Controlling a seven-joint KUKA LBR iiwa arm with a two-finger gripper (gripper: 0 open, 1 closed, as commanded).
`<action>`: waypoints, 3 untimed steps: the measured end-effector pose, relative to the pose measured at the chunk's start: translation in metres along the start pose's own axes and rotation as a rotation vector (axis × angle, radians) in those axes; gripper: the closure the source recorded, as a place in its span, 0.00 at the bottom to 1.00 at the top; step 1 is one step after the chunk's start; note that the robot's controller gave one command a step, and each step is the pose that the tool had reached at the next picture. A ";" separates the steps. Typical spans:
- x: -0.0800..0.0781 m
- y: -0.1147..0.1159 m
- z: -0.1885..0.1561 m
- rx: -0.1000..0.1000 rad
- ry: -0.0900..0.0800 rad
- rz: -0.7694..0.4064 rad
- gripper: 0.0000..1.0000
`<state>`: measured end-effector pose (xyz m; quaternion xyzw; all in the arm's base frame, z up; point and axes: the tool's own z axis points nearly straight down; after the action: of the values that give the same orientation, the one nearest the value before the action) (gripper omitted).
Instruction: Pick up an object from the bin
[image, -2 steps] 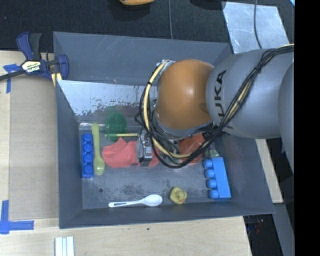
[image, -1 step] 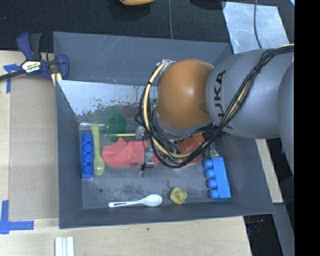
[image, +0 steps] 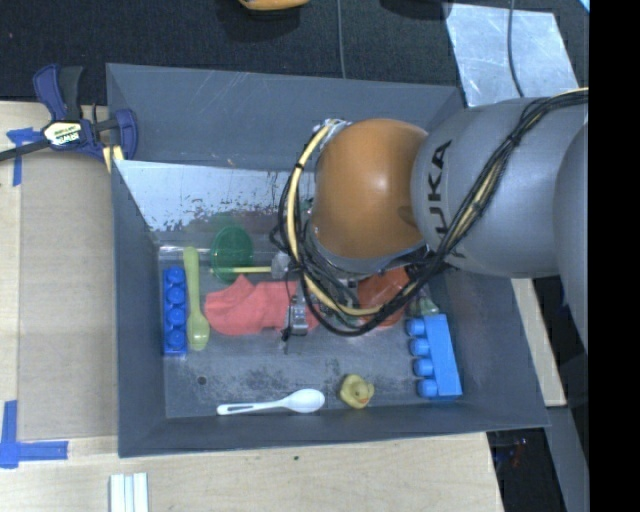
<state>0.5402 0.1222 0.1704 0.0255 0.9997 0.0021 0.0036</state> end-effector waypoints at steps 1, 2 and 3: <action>-0.023 -0.004 0.031 -0.002 -0.005 0.054 0.00; -0.052 -0.029 0.088 -0.003 -0.006 0.211 1.00; -0.052 -0.029 0.088 -0.003 -0.006 0.211 1.00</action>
Offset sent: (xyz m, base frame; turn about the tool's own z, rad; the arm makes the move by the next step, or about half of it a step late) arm 0.0503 -0.0313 -0.0881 0.2109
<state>0.5911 0.0905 0.0826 0.1307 0.9914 0.0038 0.0064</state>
